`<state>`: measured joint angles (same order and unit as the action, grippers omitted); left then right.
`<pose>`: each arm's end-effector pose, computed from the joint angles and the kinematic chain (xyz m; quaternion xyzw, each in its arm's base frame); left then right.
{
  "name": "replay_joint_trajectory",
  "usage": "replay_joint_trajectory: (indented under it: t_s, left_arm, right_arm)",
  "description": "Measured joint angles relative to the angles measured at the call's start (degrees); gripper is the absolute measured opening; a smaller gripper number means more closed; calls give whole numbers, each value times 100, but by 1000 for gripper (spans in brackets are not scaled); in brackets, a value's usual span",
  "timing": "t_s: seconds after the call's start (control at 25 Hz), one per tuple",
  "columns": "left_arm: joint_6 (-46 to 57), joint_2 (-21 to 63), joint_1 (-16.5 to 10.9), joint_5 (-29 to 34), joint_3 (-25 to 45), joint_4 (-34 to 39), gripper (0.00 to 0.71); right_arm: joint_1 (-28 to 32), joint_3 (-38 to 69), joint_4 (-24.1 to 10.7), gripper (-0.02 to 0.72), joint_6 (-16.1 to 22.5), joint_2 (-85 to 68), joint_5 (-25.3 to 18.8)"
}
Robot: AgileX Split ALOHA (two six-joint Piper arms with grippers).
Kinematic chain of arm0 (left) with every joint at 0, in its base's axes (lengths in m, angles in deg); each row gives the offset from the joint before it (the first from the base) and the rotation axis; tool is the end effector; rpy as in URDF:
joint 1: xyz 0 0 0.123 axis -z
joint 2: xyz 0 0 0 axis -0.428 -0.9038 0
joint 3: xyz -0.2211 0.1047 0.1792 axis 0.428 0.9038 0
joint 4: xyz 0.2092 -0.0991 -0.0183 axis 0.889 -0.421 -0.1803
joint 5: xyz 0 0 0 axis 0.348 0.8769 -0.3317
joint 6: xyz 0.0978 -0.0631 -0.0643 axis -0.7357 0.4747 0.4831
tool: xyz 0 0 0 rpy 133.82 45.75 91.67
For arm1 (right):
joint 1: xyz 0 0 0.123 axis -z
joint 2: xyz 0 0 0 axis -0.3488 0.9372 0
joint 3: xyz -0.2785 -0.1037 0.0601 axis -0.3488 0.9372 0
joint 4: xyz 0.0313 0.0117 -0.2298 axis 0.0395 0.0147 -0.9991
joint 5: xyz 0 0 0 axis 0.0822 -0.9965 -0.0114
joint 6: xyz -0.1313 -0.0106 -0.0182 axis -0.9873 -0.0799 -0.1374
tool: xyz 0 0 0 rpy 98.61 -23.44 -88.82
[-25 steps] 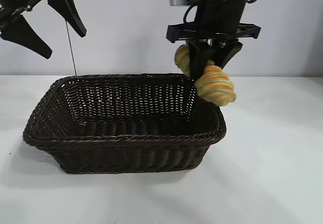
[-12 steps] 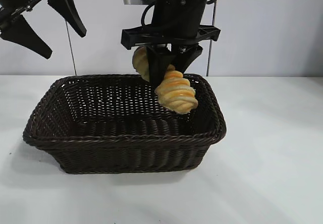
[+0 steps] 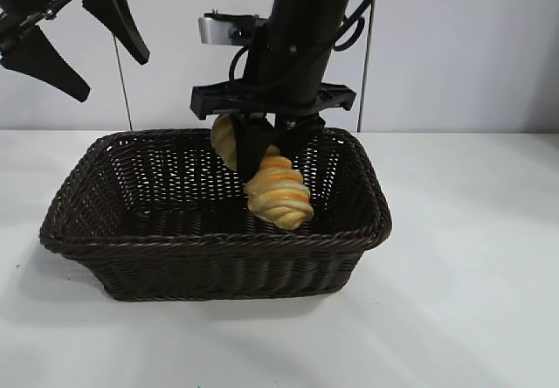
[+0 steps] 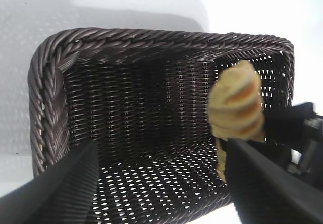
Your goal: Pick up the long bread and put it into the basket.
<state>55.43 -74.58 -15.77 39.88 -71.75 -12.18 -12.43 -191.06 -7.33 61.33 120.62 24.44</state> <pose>0.3656 -0.1232 0.2665 -0.0061 0.9562 -0.2641 0.1258 0.3780 0.2640 0.1742 -0.2882 0.9487 0.0924 0.0918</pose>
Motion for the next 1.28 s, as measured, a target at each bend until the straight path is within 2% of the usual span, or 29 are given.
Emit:
replay_joint_trajectory:
  t_s: [0.24, 0.36, 0.6, 0.88, 1.28]
  left_arm:
    - [-6, 0, 0, 13, 0, 0, 514]
    - [-42, 0, 0, 13, 0, 0, 514]
    - [-54, 0, 0, 13, 0, 0, 514]
    - [-54, 0, 0, 13, 0, 0, 514]
    - [-54, 0, 0, 13, 0, 0, 514]
  right_arm:
    - [0, 0, 0, 521, -27, 5, -5]
    - [0, -19, -52, 566, -41, 5, -50]
    - [51, -363, -65, 578, -41, 6, -382]
    - [523, -1170, 3, 579, -113, 6, -930]
    - [1413, -1600, 204, 579, -222, -236, -1083]
